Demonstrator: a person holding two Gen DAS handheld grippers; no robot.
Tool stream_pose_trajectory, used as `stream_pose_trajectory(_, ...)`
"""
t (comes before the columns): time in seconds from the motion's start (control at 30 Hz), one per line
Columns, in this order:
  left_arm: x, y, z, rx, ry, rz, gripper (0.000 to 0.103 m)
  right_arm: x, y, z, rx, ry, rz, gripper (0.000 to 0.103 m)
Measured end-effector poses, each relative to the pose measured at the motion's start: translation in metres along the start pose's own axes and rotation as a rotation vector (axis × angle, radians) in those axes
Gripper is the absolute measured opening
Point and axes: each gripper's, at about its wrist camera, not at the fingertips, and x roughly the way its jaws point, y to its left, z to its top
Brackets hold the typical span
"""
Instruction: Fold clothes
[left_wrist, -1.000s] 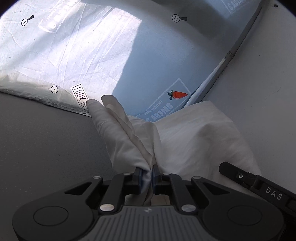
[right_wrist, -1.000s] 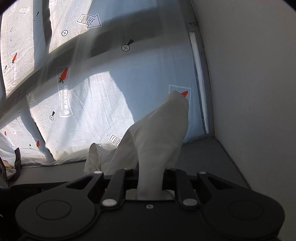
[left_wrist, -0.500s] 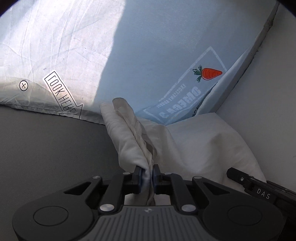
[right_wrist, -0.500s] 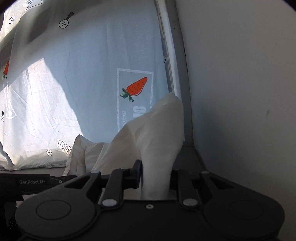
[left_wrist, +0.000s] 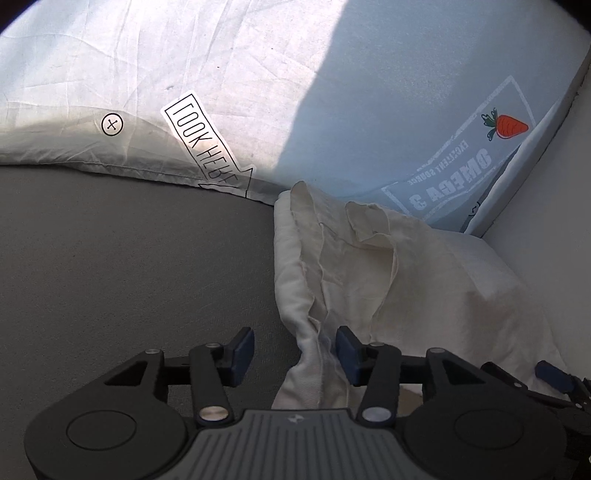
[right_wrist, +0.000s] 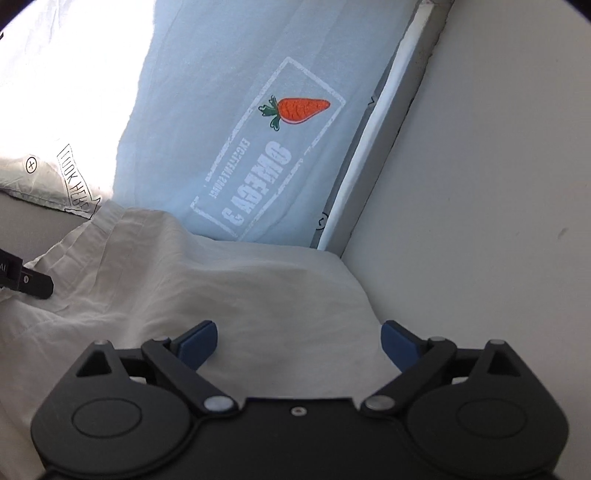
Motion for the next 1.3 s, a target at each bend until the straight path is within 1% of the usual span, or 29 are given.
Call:
stream_pose_trajectory(0.03, -0.002, 0.003, 0.001, -0.010, 0.009, -0.007, 0.058, 0.014, -0.013, -0.010, 0.137, 0.050, 0.053, 0.102)
stream_pose_trajectory(0.07, -0.007, 0.005, 0.003, -0.012, 0.017, -0.016, 0.058, 0.017, -0.022, -0.015, 0.218, 0.061, 0.086, 0.103)
stream_pose_trajectory(0.13, -0.023, 0.005, 0.004, 0.019, 0.005, -0.013, 0.058, 0.017, -0.019, -0.002, 0.182, 0.120, 0.080, 0.103)
stream_pose_trajectory(0.17, -0.036, 0.005, 0.003, 0.051, -0.016, -0.007, 0.058, 0.016, -0.017, 0.005, 0.155, 0.153, 0.074, 0.103)
stream_pose_trajectory(0.2, -0.050, 0.005, 0.002, 0.086, -0.039, -0.004, 0.058, 0.012, -0.015, 0.010, 0.144, 0.171, 0.061, 0.102)
stream_pose_trajectory(0.27, -0.074, 0.008, -0.002, 0.137, -0.086, 0.010, 0.063, -0.004, -0.009, 0.014, 0.126, 0.169, 0.045, 0.101)
stream_pose_trajectory(0.33, -0.106, 0.014, -0.007, 0.154, -0.133, 0.043, 0.074, -0.031, -0.001, 0.014, 0.095, 0.128, 0.033, 0.101)
stream_pose_trajectory(0.37, -0.123, 0.019, -0.010, 0.152, -0.149, 0.051, 0.077, -0.047, 0.003, 0.012, 0.088, 0.101, 0.022, 0.101)
stream_pose_trajectory(0.4, -0.139, 0.024, -0.013, 0.148, -0.160, 0.052, 0.085, -0.064, 0.008, 0.010, 0.083, 0.073, 0.011, 0.101)
stream_pose_trajectory(0.47, -0.175, 0.033, -0.019, 0.141, -0.198, 0.037, 0.087, -0.097, 0.016, 0.006, 0.102, 0.014, -0.006, 0.102)
stream_pose_trajectory(0.5, -0.195, 0.037, -0.024, 0.144, -0.231, 0.039, 0.088, -0.114, 0.020, 0.004, 0.112, -0.015, -0.013, 0.102)
stream_pose_trajectory(0.6, -0.256, 0.045, -0.039, 0.150, -0.331, 0.056, 0.103, -0.163, 0.039, -0.002, 0.119, -0.083, -0.053, 0.102)
stream_pose_trajectory(0.67, -0.295, 0.050, -0.050, 0.150, -0.395, 0.078, 0.103, -0.190, 0.051, -0.005, 0.125, -0.125, -0.041, 0.102)
stream_pose_trajectory(0.7, -0.312, 0.049, -0.054, 0.143, -0.410, 0.083, 0.103, -0.205, 0.055, -0.005, 0.130, -0.142, -0.014, 0.102)
stream_pose_trajectory(0.73, -0.326, 0.050, -0.058, 0.134, -0.418, 0.080, 0.103, -0.220, 0.060, -0.005, 0.138, -0.155, 0.020, 0.102)
stream_pose_trajectory(0.8, -0.359, 0.056, -0.067, 0.114, -0.445, 0.060, 0.103, -0.249, 0.070, -0.004, 0.159, -0.178, 0.055, 0.102)
stream_pose_trajectory(0.83, -0.374, 0.058, -0.074, 0.105, -0.474, 0.052, 0.103, -0.266, 0.076, -0.004, 0.161, -0.204, 0.088, 0.102)
stream_pose_trajectory(0.87, -0.389, 0.061, -0.081, 0.097, -0.504, 0.044, 0.103, -0.281, 0.081, -0.005, 0.153, -0.229, 0.113, 0.102)
stream_pose_trajectory(0.97, -0.430, 0.071, -0.099, 0.068, -0.559, 0.074, 0.103, -0.325, 0.107, -0.013, 0.072, -0.281, 0.133, 0.102)
stream_pose_trajectory(1.03, -0.449, 0.078, -0.104, 0.066, -0.517, 0.119, 0.103, -0.352, 0.129, -0.021, 0.002, -0.302, 0.157, 0.102)
stream_pose_trajectory(1.1, -0.468, 0.089, -0.111, 0.089, -0.506, 0.158, 0.103, -0.377, 0.149, -0.028, -0.033, -0.316, 0.194, 0.103)
stream_pose_trajectory(1.2, -0.495, 0.112, -0.121, 0.124, -0.479, 0.227, 0.103, -0.407, 0.186, -0.036, -0.068, -0.294, 0.251, 0.103)
stream_pose_trajectory(1.3, -0.525, 0.148, -0.130, 0.137, -0.471, 0.232, 0.103, -0.432, 0.231, -0.044, -0.074, -0.267, 0.287, 0.103)
